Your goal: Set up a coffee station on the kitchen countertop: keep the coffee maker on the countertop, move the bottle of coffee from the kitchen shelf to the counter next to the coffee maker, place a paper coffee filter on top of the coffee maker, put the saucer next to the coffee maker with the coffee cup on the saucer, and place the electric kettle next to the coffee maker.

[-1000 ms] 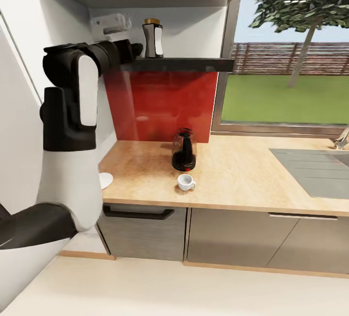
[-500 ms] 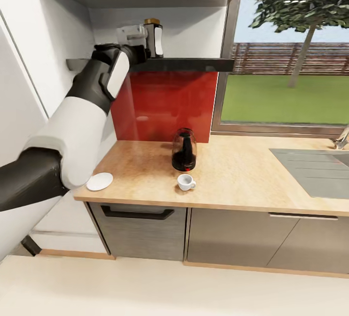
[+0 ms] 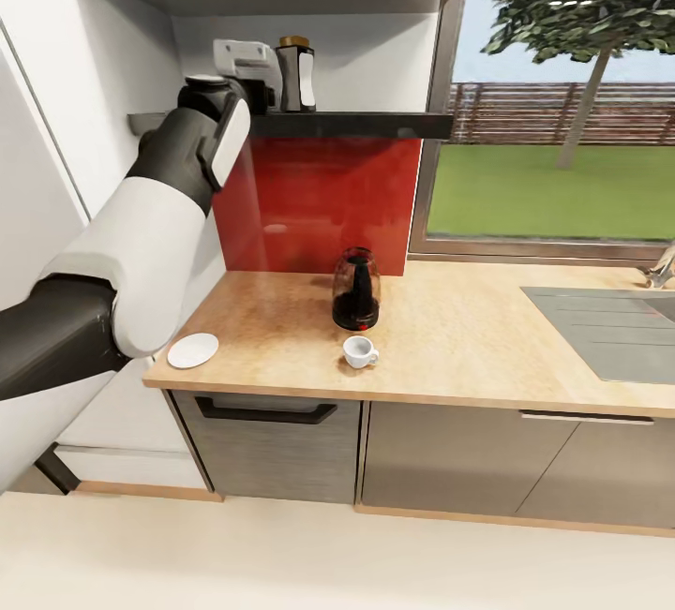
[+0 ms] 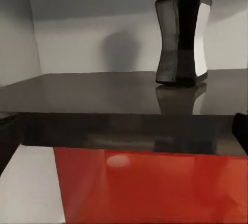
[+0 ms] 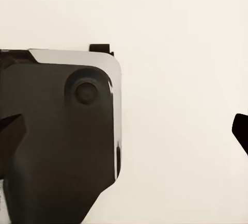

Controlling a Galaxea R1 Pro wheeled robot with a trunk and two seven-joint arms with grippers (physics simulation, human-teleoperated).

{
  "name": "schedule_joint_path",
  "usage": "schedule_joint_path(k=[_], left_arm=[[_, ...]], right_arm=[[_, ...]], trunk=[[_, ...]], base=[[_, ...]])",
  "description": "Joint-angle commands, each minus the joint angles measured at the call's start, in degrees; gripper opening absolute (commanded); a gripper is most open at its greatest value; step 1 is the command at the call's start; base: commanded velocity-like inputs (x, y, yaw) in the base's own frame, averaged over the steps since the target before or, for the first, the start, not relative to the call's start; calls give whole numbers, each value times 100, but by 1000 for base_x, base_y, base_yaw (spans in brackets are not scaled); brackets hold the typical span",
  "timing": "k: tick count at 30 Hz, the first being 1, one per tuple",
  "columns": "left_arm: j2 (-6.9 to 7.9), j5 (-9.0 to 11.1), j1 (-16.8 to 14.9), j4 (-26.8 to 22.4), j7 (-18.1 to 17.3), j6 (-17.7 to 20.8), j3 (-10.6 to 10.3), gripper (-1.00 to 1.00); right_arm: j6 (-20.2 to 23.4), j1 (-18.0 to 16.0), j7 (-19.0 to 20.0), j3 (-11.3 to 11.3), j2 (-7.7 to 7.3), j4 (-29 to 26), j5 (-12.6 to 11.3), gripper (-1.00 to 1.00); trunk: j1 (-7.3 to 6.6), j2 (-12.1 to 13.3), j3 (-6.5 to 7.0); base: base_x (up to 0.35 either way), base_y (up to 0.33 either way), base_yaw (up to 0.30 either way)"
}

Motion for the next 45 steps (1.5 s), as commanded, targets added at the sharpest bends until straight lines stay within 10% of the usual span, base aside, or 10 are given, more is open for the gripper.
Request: schedule_joint_path(k=[1, 35, 45], left_arm=[[0, -45, -1, -79, 106, 39, -11, 100], [0, -20, 29, -828, 242, 135, 7, 100], [23, -45, -709, 645, 250, 54, -3, 100]], right_arm=[[-18, -4, 18, -50, 2, 2, 57, 100], [3, -4, 17, -68, 7, -12, 42, 100], [-5, -4, 17, -68, 8, -4, 46, 100]], trunk=[[3, -9, -11], [3, -9, -11], [3, -9, -11]], base=[[0, 0, 0], [0, 0, -132], [0, 0, -2]])
